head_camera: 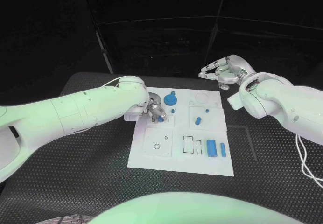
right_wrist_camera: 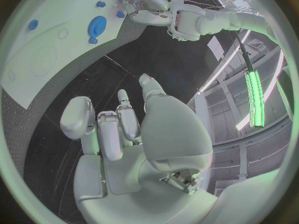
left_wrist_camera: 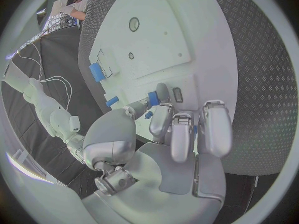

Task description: Assemble the parts on the task board

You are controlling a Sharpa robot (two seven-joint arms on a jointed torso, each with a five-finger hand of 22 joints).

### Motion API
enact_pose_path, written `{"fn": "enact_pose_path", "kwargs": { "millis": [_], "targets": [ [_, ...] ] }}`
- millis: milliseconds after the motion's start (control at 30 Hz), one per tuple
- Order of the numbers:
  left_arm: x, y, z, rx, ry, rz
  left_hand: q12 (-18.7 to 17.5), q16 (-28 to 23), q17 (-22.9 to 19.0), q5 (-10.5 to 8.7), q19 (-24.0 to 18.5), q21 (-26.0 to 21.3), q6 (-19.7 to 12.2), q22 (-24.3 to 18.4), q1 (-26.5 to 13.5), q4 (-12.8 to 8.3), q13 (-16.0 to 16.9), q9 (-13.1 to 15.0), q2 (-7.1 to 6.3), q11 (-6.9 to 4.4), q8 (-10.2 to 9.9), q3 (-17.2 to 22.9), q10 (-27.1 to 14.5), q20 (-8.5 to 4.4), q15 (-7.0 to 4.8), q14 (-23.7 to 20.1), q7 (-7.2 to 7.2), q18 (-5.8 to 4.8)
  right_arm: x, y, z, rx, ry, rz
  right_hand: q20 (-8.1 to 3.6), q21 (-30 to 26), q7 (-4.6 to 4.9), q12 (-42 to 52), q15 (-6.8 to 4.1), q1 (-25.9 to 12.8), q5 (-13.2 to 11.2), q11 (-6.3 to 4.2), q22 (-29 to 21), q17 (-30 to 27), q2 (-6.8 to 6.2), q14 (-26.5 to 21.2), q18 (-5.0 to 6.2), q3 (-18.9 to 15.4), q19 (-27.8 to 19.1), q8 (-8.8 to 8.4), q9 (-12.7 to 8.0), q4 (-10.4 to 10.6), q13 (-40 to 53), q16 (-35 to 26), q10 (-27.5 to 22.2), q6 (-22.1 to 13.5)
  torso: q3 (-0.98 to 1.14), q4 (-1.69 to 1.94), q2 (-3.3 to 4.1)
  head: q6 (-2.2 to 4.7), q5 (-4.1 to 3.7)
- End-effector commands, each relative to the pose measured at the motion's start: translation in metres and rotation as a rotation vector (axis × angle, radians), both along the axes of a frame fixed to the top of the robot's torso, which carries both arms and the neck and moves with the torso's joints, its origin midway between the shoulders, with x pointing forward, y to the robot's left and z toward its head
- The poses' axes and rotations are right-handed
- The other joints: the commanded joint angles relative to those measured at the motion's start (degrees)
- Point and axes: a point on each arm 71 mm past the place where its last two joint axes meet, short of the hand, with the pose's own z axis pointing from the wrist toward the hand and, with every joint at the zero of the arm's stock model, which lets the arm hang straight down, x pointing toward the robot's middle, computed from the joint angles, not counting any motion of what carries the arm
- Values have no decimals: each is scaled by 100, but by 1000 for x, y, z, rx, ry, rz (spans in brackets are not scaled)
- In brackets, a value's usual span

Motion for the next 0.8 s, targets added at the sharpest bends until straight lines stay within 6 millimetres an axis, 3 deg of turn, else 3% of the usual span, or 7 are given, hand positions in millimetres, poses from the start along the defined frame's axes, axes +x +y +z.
{"fn": "enact_pose_path", "kwargs": {
  "millis": [33,367,800],
  "targets": [
    [-3,3,-8,31,36,-7,6,18,1510,27,43,10,21,693,-13,9,6,-7,32,9,-23,1,10,-5,-25,595,1,-6,0,1,1,0,-5,7,-31,-32,-11,6,-47,-49,13,-25,2,687,27,429,-9,-26,15,23,-8,0,5,-22,-18,-36,-1,-3,5,7,-9],
    [0,1,-8,34,37,-5,5,18,1510,15,46,8,36,701,-147,75,14,-20,-26,10,-31,-119,14,-6,-26,595,3,-7,0,1,2,0,-5,8,-31,-32,-11,6,-47,-49,13,-25,2,687,27,429,-9,-26,15,23,-8,0,5,-22,-18,-36,2,-2,3,-2,-16],
    [1,0,-9,38,40,-5,-6,18,1510,-13,43,-31,62,712,-475,463,28,-49,-229,2,-50,-1073,7,-18,-37,595,-5,-3,-1,0,2,0,-5,6,-31,-32,-11,6,-47,-49,13,-25,2,687,27,429,-9,-26,15,23,-8,0,5,-22,-18,-36,-1,-1,4,-8,-35]
  ]
}}
